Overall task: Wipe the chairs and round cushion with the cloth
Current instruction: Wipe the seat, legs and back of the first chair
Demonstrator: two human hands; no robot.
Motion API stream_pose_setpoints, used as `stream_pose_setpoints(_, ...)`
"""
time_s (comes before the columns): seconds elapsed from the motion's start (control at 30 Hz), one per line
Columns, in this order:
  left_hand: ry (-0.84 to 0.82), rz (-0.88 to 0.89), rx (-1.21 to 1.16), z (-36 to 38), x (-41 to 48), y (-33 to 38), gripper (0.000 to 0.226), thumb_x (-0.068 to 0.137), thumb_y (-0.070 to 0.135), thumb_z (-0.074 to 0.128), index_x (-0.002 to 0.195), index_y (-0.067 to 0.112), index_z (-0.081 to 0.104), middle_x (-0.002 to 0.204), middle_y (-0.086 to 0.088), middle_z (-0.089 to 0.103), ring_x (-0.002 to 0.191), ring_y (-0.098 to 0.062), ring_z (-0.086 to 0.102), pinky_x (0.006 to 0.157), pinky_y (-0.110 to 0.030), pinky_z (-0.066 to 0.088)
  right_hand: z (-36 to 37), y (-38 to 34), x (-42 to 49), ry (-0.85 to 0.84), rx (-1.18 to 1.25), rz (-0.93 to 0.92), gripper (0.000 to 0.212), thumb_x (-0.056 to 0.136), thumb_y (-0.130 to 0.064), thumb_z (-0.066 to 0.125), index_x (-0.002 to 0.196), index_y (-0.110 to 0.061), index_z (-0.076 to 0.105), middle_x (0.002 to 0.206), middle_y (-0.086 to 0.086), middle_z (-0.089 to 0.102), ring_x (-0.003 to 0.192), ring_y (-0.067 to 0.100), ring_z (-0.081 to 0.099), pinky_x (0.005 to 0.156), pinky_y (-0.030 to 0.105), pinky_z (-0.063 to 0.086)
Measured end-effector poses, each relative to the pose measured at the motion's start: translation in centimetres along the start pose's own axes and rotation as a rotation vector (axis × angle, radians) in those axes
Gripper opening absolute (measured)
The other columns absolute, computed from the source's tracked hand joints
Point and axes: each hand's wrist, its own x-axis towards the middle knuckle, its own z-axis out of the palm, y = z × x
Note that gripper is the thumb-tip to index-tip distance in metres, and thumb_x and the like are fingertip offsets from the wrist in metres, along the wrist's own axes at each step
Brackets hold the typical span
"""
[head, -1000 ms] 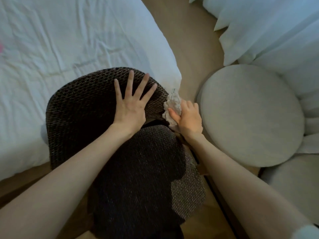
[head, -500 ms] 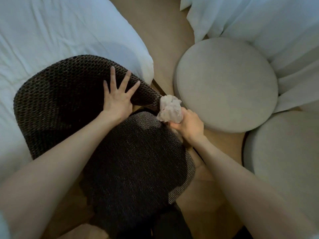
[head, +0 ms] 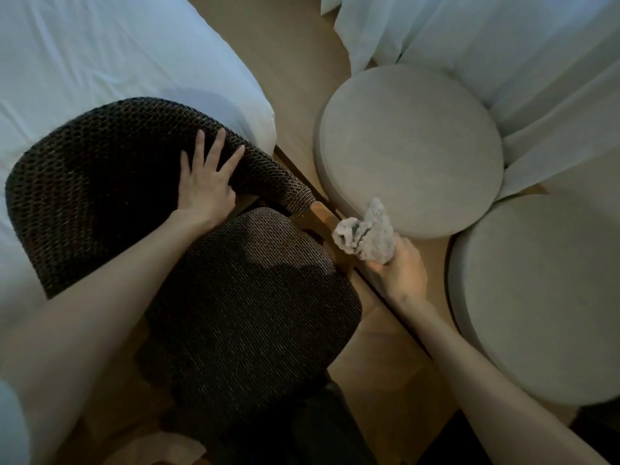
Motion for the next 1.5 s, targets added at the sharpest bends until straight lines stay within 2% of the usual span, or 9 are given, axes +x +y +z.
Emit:
stream_pose_setpoints(0.2,0.164,-0.103,-0.178,-1.9,-3.4,-2.9,0.074,0.089,0.015,0.053,0.152,0.029,0.017,0.161,-0.004,-0.005,0.147,-0.032,-0.008,0.118,-0.054,0.004,0.5,-11.5,4.7,-0.019,0.117,-0.203,0.088,0.070,-0.043,0.078,0.145,-0.028,0.034,0.113,0.006,0.043,0.107,0.023,0.044,0.076,0.035,0.041)
stream_pose_setpoints(0.33,0.278,-0.349,-0.247,-2.7,-7.2,-7.3,0.075,0.091,0.019,0.055,0.152,0.033,0.013,0.161,-0.003,-0.004,0.145,-0.038,-0.001,0.115,-0.060,0.009,2.4,-20.1,7.8,-0.034,0.212,-0.302,0.082,0.071,-0.040,0.078,0.142,-0.027,0.040,0.115,0.004,0.039,0.110,0.023,0.045,0.086,0.034,0.044)
stream_pose_setpoints(0.53,0.253,-0.576,-0.323,-1.4,-12.6,-13.4,0.077,0.094,0.026,0.054,0.152,0.034,0.004,0.160,-0.006,-0.006,0.142,-0.041,0.005,0.115,-0.057,0.016,7.3,-32.0,10.2,-0.083,0.194,-0.590,0.089,0.066,-0.038,0.084,0.142,-0.027,0.040,0.129,0.011,0.033,0.117,0.027,0.034,0.096,0.024,0.028)
stream_pose_setpoints(0.63,0.216,-0.623,-0.395,-0.7,-14.0,-14.7,0.075,0.096,0.026,0.051,0.153,0.030,0.002,0.160,-0.007,-0.007,0.143,-0.042,0.004,0.116,-0.055,0.014,9.3,-34.4,10.2,-0.123,-0.054,-0.667,0.098,0.063,-0.066,0.075,0.145,-0.035,0.032,0.146,0.013,0.023,0.128,0.037,0.025,0.108,0.047,0.021)
stream_pose_setpoints(0.77,0.207,-0.663,-0.502,-0.1,-14.8,-15.8,0.074,0.098,0.026,0.049,0.152,0.033,0.000,0.160,-0.007,-0.007,0.144,-0.041,0.001,0.117,-0.052,0.010,9.3,-33.1,10.9,-0.035,-0.075,-0.717,0.072,0.082,-0.067,0.056,0.145,-0.036,0.036,0.152,0.016,0.023,0.133,0.040,0.023,0.110,0.047,0.013)
stream_pose_setpoints(0.93,0.209,-0.652,-0.556,0.2,-15.1,-16.9,0.070,0.099,0.025,0.046,0.153,0.031,0.001,0.160,-0.011,-0.002,0.145,-0.038,0.003,0.118,-0.050,0.009,8.4,-34.2,11.8,-0.042,-0.024,-0.829,0.044,0.096,-0.045,0.050,0.136,-0.027,0.050,0.127,0.011,0.044,0.108,0.028,0.038,0.095,0.034,0.034)
stream_pose_setpoints(1.1,0.200,-0.643,-0.652,0.8,-15.7,-18.1,0.066,0.100,0.027,0.043,0.153,0.028,0.004,0.160,-0.010,0.005,0.146,-0.029,0.012,0.117,-0.048,0.018,9.5,-40.2,9.9,-0.165,-0.086,-1.111,0.044,0.093,-0.045,0.055,0.130,-0.022,0.057,0.125,0.007,0.051,0.111,0.024,0.042,0.089,0.024,0.030)
stream_pose_setpoints(1.3,0.233,-0.664,-0.894,2.3,-17.6,-18.2,0.061,0.100,0.019,0.043,0.153,0.024,0.013,0.154,-0.002,0.029,0.139,-0.018,0.029,0.110,-0.023,0.022,11.6,-42.5,7.8,-0.264,-0.145,-1.226,0.040,0.091,-0.039,0.060,0.124,-0.016,0.063,0.124,0.007,0.056,0.113,0.025,0.047,0.087,0.036,0.043)
stream_pose_setpoints(1.5,0.104,-0.745,-0.989,4.7,-21.4,-17.7,0.056,0.102,0.021,0.039,0.153,0.025,0.016,0.154,0.002,0.030,0.140,-0.014,0.028,0.111,-0.028,0.028,15.4,-44.9,2.6,-0.257,-0.269,-1.454,0.037,0.094,-0.041,0.055,0.118,-0.015,0.066,0.122,0.005,0.059,0.109,0.025,0.052,0.086,0.033,0.035)
